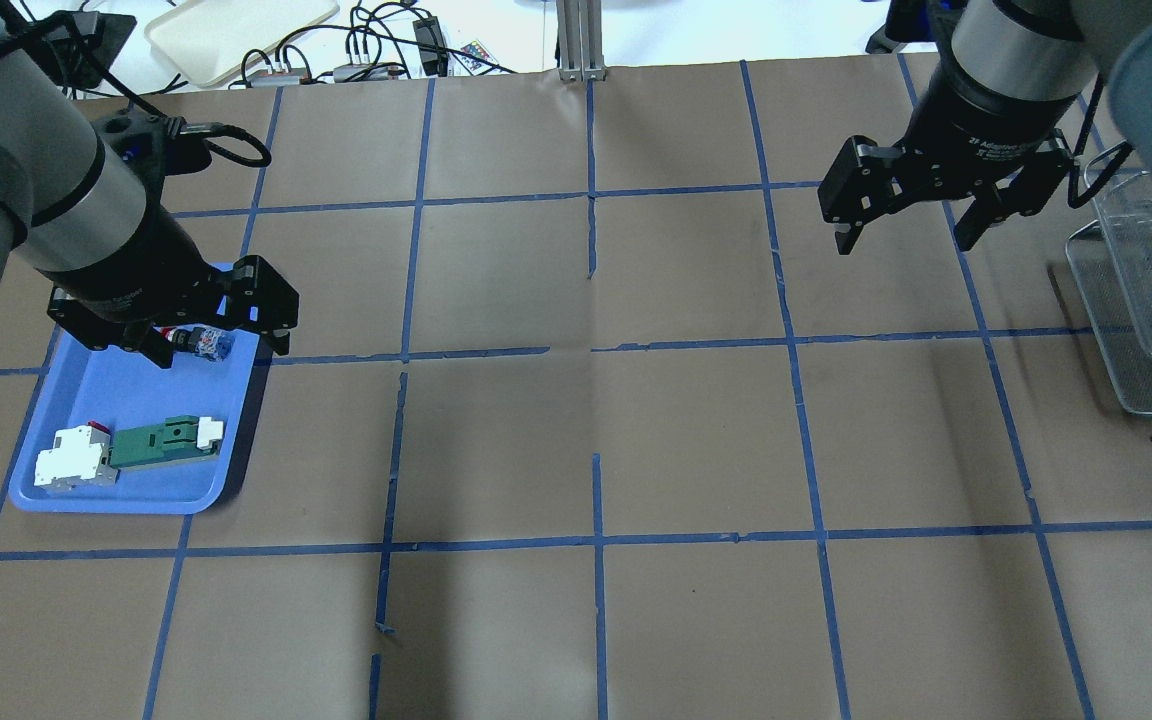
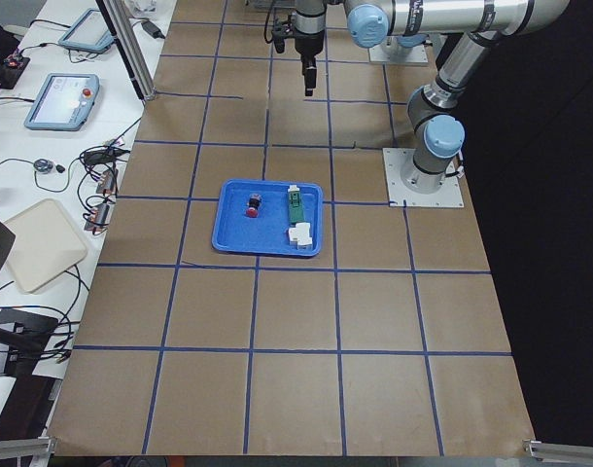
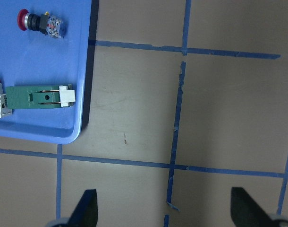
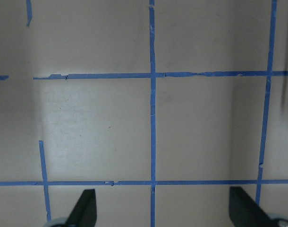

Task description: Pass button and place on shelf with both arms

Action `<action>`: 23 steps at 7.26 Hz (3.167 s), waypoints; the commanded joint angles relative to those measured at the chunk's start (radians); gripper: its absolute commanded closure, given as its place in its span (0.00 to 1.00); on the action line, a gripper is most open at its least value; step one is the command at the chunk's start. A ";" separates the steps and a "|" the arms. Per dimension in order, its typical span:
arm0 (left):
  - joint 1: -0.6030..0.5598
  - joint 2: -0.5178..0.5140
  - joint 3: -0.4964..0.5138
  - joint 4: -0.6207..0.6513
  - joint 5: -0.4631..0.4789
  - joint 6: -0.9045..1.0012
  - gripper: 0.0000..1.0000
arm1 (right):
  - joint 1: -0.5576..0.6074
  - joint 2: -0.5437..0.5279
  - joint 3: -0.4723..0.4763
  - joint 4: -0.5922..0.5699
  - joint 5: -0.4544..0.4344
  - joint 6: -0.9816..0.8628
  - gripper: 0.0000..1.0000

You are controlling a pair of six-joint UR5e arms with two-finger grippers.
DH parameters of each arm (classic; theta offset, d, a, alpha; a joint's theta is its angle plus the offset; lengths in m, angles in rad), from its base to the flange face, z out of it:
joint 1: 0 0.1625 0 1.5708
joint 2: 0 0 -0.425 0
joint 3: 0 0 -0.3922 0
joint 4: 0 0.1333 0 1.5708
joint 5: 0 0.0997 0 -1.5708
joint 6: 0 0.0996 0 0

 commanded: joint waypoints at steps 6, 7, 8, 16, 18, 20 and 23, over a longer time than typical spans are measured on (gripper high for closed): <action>0.335 -0.077 -0.020 0.166 -0.001 -0.018 0.00 | 0.000 0.001 0.000 -0.001 0.004 0.000 0.00; 0.392 -0.108 -0.019 0.167 -0.004 -0.018 0.00 | -0.001 0.000 0.000 0.002 -0.007 -0.001 0.00; 0.447 -0.152 -0.019 0.172 -0.004 -0.018 0.00 | -0.001 0.001 0.000 -0.003 0.002 0.000 0.00; 0.584 -0.523 0.146 0.288 -0.241 -0.527 0.00 | 0.000 0.000 0.006 -0.009 0.002 0.008 0.00; 0.597 -0.580 0.153 0.258 -0.340 -0.585 0.00 | 0.000 0.000 0.012 -0.012 -0.009 -0.014 0.00; 0.598 -0.651 0.175 0.264 -0.386 -0.644 0.00 | 0.000 0.000 0.012 -0.012 -0.009 -0.014 0.00; 0.600 -0.707 0.199 0.270 -0.394 -0.723 0.00 | 0.000 0.000 0.012 -0.010 -0.007 -0.014 0.00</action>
